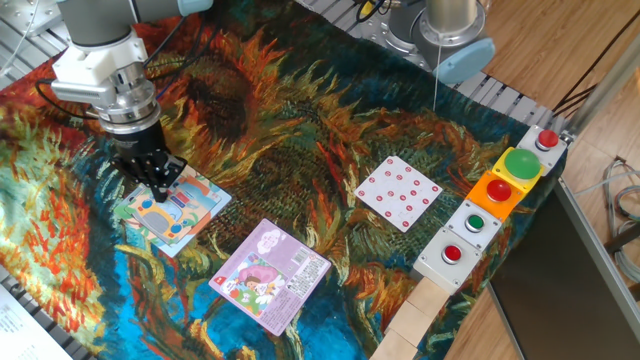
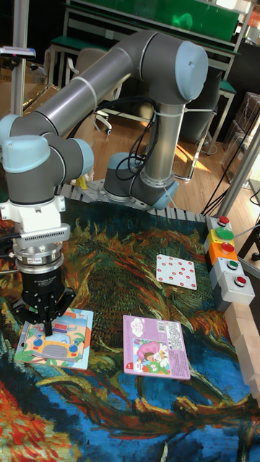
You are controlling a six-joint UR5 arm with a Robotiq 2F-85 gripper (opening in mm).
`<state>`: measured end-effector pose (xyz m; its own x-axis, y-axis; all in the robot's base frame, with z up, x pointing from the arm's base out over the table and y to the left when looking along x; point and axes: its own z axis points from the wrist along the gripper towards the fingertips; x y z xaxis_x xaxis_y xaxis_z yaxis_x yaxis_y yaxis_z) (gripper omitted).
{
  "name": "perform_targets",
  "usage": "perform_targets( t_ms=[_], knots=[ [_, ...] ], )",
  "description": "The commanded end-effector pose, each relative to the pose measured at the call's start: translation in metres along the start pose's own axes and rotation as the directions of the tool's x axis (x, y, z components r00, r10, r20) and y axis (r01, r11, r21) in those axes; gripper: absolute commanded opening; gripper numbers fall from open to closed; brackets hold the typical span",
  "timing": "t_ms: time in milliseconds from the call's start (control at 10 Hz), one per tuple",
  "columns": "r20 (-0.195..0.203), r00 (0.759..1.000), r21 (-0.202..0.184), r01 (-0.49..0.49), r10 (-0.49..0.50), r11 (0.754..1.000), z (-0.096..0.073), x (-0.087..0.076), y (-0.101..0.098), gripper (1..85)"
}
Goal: Assemble one piece of a puzzle
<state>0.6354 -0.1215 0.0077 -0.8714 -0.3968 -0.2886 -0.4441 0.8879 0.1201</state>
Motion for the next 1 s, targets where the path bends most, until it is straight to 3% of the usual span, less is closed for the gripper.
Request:
perform_targets(
  t_ms=[0,900],
  knots=[
    [0.009,1.0,-0.004,-0.01,0.01,1.0,-0.0017,0.0002,-0.0022,1.3],
    [0.02,1.0,-0.018,-0.009,0.01,1.0,-0.0007,0.0009,0.0027,1.3]
  ],
)
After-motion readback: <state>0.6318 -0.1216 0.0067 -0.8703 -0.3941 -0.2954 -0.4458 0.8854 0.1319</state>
